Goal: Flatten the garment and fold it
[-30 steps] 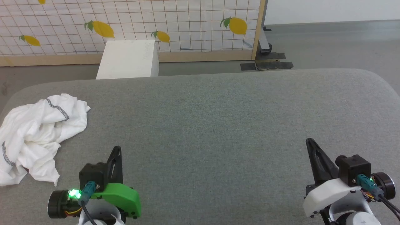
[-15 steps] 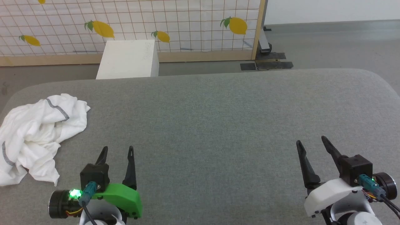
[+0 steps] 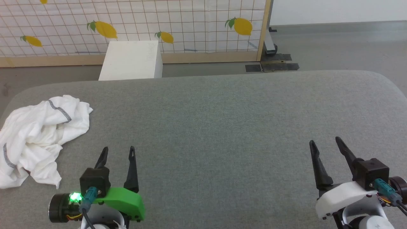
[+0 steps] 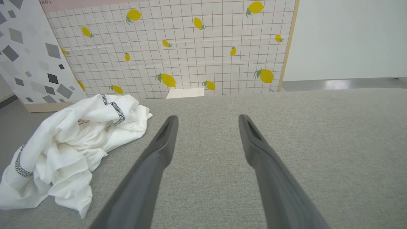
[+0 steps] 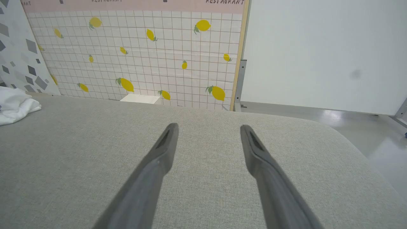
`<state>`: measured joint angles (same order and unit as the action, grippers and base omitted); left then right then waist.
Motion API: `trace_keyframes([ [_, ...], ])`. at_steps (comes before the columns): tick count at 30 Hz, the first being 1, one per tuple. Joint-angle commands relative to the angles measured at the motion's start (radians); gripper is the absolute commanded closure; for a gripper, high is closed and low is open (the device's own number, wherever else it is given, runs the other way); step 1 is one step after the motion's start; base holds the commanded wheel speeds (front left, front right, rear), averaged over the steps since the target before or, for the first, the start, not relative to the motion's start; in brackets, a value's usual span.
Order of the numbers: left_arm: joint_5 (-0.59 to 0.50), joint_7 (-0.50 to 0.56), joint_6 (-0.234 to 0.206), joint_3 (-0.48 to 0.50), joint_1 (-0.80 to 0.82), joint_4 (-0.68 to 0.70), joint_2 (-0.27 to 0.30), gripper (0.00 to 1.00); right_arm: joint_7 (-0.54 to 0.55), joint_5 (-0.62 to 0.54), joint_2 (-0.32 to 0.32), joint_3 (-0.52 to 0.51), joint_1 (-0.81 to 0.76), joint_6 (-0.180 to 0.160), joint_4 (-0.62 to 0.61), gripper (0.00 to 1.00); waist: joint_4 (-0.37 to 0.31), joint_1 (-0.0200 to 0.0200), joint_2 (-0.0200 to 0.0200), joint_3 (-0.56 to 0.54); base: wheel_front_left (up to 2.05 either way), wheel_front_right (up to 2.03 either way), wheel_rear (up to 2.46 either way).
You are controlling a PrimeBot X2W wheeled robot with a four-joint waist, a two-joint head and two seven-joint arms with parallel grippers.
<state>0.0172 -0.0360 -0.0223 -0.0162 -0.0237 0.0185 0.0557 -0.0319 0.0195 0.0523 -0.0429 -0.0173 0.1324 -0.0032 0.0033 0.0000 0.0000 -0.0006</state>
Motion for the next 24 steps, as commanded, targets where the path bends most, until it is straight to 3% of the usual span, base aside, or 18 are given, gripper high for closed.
trace_keyframes([
  [1,0.000,-0.008,-0.009,-0.003,-0.013,0.008,-0.001,0.00,-0.011,0.009,0.000,-0.008,-0.006,0.000,-0.005,0.00,0.002,0.0000,0.0000,0.000,0.00,0.00,0.00],
  [24,0.012,-0.056,-0.045,-0.016,-0.036,0.034,-0.002,0.00,-0.059,0.015,-0.001,-0.024,-0.006,-0.001,-0.014,0.00,0.085,0.0000,0.0000,0.000,0.00,0.00,0.00],
])
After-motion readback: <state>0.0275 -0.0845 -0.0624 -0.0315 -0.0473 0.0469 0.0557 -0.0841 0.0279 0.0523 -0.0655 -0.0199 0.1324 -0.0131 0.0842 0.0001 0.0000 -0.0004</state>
